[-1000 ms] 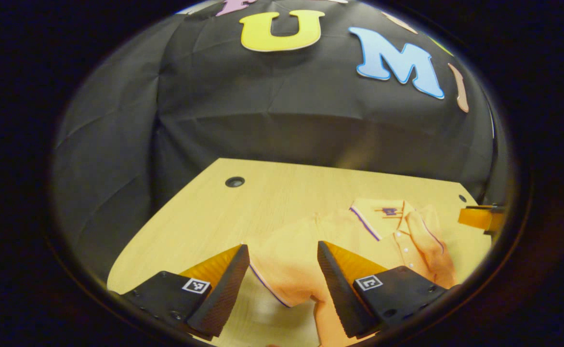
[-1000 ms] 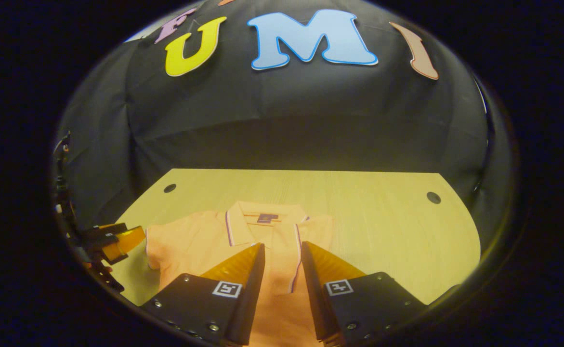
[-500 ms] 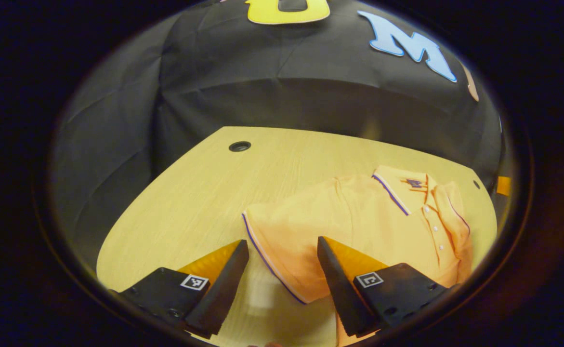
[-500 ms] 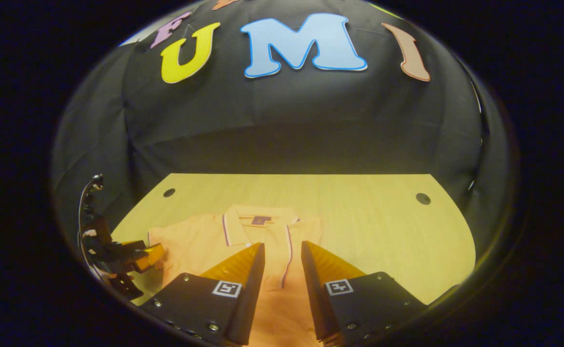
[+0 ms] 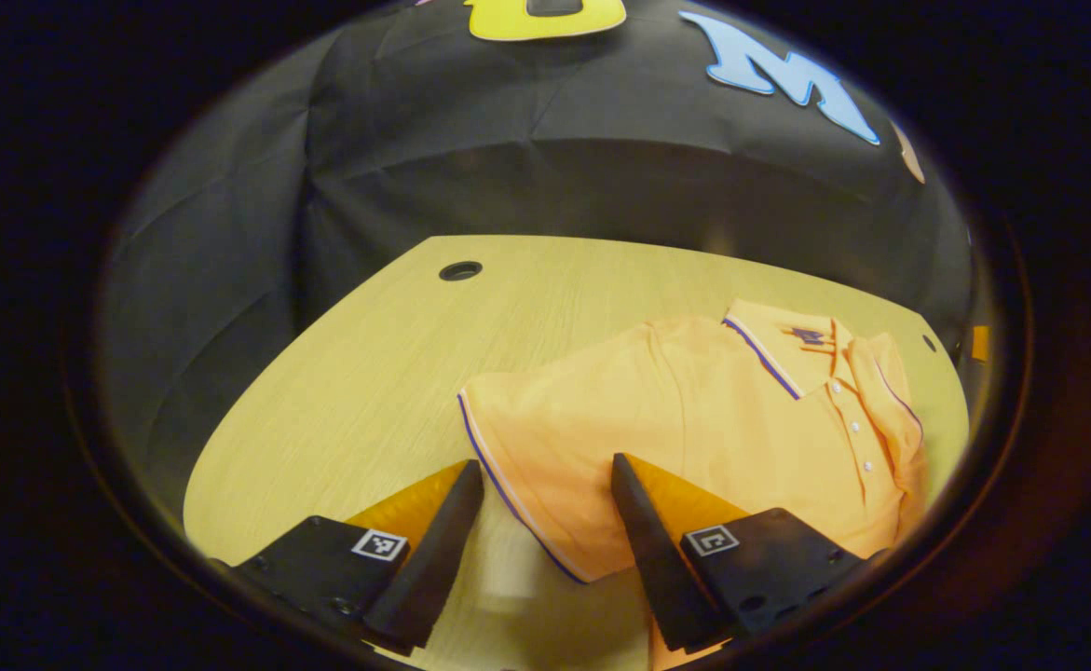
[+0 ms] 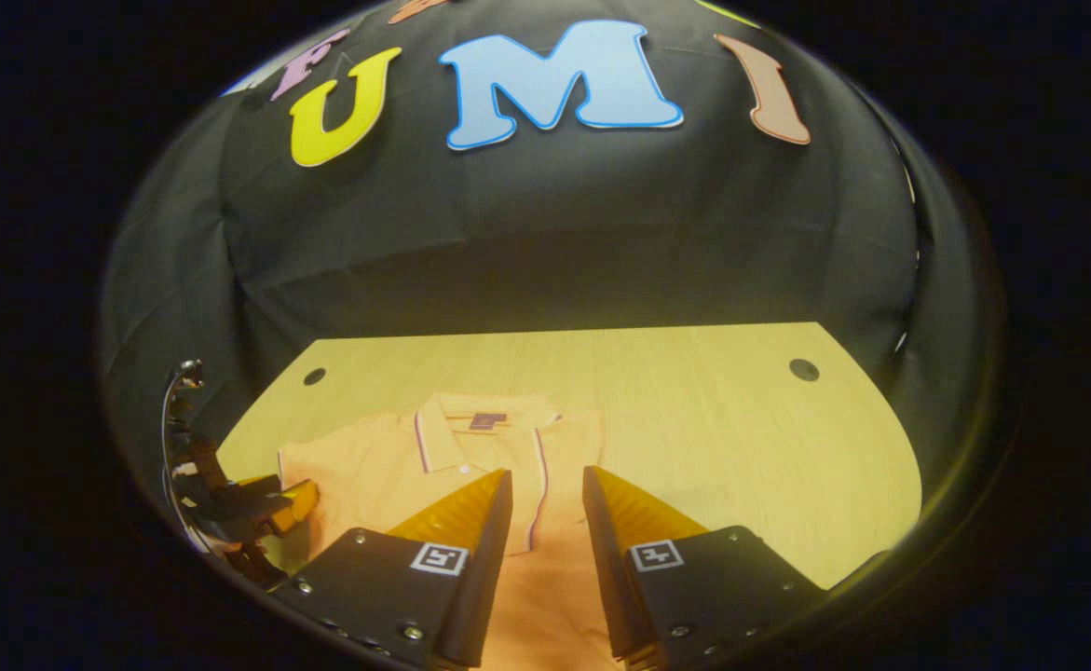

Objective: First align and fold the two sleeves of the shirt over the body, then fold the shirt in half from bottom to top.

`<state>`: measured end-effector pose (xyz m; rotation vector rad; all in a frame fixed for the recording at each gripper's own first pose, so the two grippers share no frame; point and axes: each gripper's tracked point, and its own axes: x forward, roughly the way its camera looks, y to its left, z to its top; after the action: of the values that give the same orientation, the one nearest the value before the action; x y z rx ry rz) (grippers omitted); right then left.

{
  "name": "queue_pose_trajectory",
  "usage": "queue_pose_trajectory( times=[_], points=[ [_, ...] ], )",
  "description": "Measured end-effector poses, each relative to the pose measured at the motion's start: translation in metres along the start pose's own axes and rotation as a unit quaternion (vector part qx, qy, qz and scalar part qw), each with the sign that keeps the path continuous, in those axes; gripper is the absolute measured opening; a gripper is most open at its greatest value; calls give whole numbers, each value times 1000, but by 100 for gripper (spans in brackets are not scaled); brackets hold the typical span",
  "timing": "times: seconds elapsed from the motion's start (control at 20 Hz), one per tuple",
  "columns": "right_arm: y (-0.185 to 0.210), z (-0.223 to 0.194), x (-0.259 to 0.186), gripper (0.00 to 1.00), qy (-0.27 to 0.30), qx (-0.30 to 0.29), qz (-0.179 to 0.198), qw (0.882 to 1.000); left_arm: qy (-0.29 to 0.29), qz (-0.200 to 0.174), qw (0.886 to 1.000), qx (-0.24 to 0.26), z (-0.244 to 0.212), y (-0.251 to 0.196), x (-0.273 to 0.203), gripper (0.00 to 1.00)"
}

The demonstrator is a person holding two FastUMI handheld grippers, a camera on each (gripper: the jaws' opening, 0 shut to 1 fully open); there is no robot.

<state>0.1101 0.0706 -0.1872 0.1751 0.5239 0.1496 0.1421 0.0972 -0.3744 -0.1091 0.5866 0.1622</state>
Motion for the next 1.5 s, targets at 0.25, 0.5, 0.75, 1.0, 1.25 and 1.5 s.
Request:
queue_pose_trajectory(
  times=[0.25, 0.5, 0.75, 1.0, 1.25, 1.5],
  points=[
    [-1, -1, 1, 48, 3, 2, -1, 1000, -11, -12, 1000, -1, 2, -9, 5, 57],
    [-7, -3, 3, 49, 7, 2, -4, 1000, -25, -4, 1000, 3, 5, -12, 6, 14],
    [-16, 0, -1, 48, 4, 4, -11, 1000, -26, -1, 999, 23, 9, -17, 6, 13],
    [-26, -2, -5, 49, 1, 14, -19, 1000, -42, -30, 998, 43, 39, -45, 4, 13],
    [-36, -8, -13, 49, 0, 27, -25, 999, -71, -86, 991, 79, 66, -112, -12, 14],
    [-56, -16, -26, 49, 0, 38, -41, 998, -74, -146, 981, 102, 63, -189, -25, 13]
  ],
)
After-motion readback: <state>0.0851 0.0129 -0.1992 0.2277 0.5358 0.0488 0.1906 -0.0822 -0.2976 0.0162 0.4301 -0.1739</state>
